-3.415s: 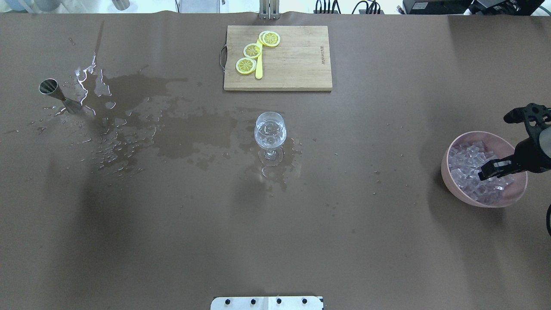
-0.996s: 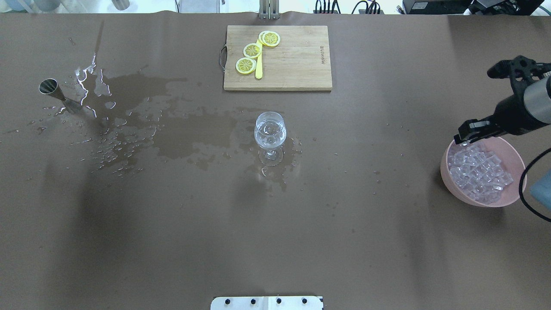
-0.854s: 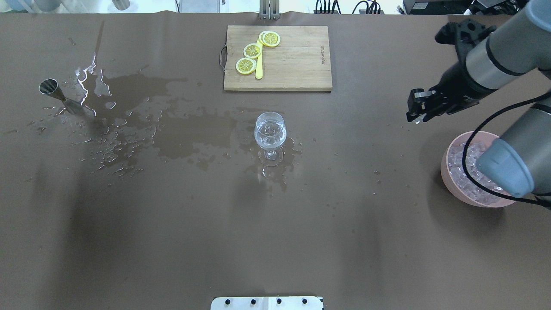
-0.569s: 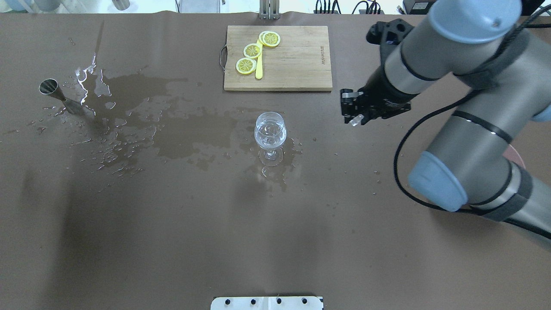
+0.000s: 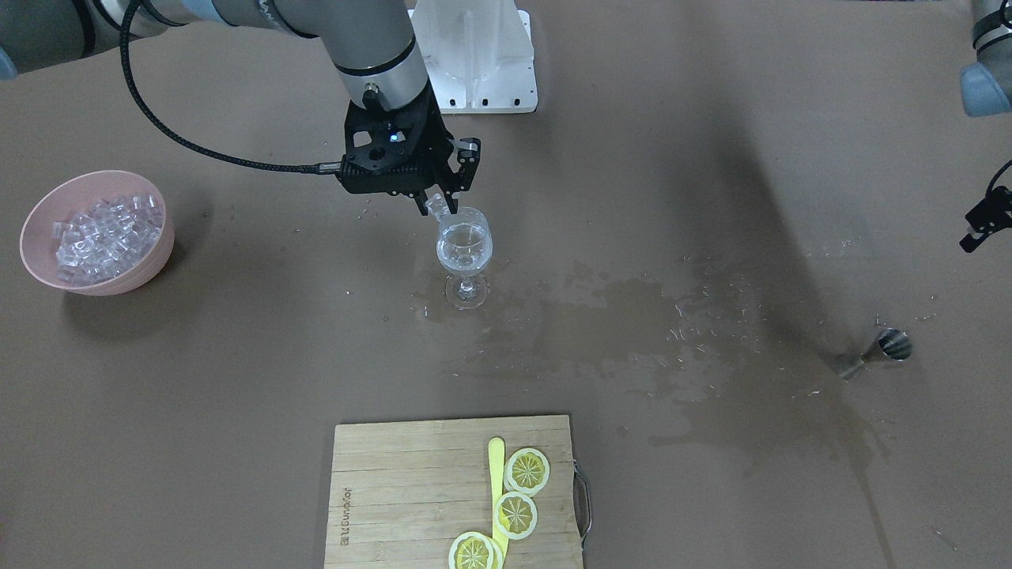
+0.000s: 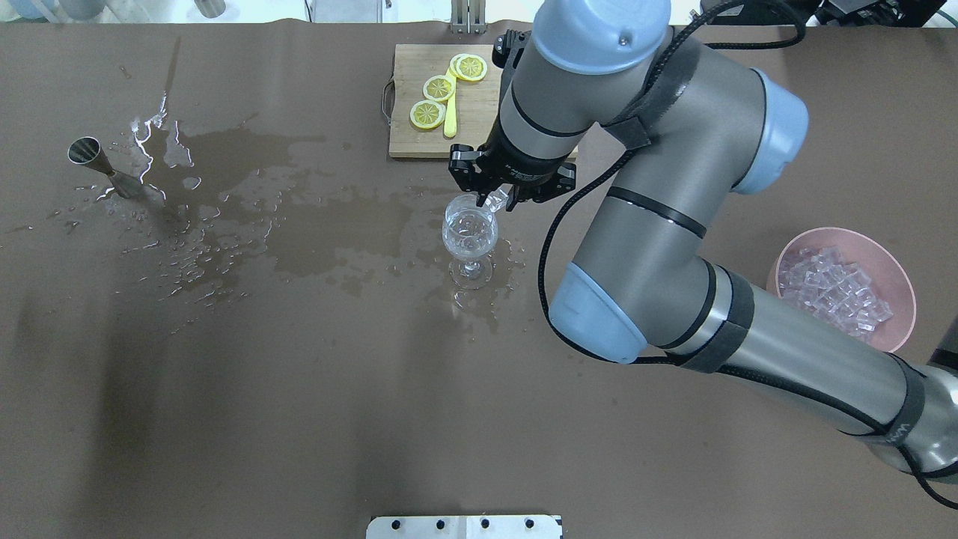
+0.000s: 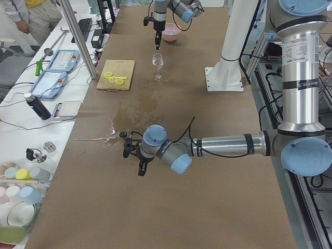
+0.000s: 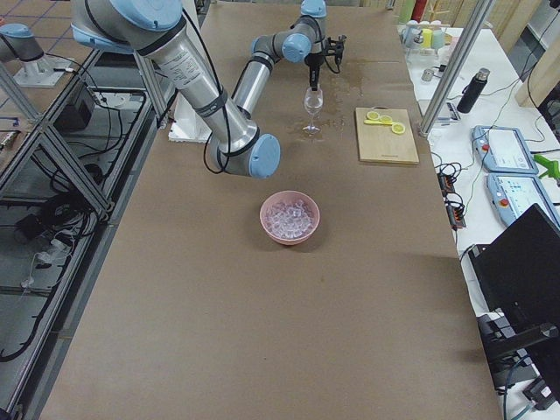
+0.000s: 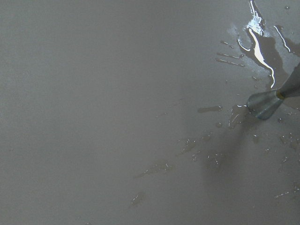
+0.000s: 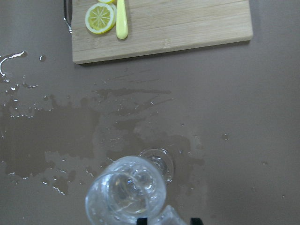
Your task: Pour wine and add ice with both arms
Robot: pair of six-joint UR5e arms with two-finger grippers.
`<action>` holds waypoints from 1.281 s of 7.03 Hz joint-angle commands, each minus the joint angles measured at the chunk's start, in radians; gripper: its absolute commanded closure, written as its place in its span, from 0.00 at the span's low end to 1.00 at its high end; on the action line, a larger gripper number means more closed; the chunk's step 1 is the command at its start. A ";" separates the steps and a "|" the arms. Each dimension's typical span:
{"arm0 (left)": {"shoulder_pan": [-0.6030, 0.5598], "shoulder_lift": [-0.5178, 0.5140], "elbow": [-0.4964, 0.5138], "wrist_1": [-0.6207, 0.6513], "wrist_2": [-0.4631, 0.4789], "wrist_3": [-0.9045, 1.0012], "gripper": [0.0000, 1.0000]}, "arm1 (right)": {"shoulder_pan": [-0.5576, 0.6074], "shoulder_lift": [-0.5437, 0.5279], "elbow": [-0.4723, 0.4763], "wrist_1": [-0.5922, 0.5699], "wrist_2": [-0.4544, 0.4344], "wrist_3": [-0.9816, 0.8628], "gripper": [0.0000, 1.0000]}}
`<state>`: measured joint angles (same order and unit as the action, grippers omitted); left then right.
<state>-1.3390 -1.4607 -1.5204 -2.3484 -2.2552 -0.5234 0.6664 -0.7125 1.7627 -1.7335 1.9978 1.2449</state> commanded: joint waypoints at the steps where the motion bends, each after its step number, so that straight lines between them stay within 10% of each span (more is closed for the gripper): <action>1: 0.000 -0.003 0.006 0.000 0.009 -0.001 0.01 | -0.014 0.042 -0.040 0.002 -0.007 0.030 1.00; 4: -0.005 -0.003 0.005 0.000 0.009 -0.003 0.01 | -0.014 0.041 -0.043 0.003 -0.007 0.015 0.89; 5: -0.006 -0.003 0.003 0.001 0.011 -0.006 0.01 | -0.014 0.041 -0.046 0.003 -0.007 0.015 0.40; 7: -0.008 -0.010 0.006 0.003 0.058 -0.010 0.01 | -0.014 0.039 -0.048 0.003 -0.007 0.013 0.08; 9: -0.008 -0.016 0.005 0.004 0.060 -0.009 0.01 | 0.019 0.031 -0.042 0.002 0.005 0.010 0.01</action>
<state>-1.3467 -1.4733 -1.5144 -2.3452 -2.2009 -0.5328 0.6610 -0.6756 1.7163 -1.7313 1.9939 1.2572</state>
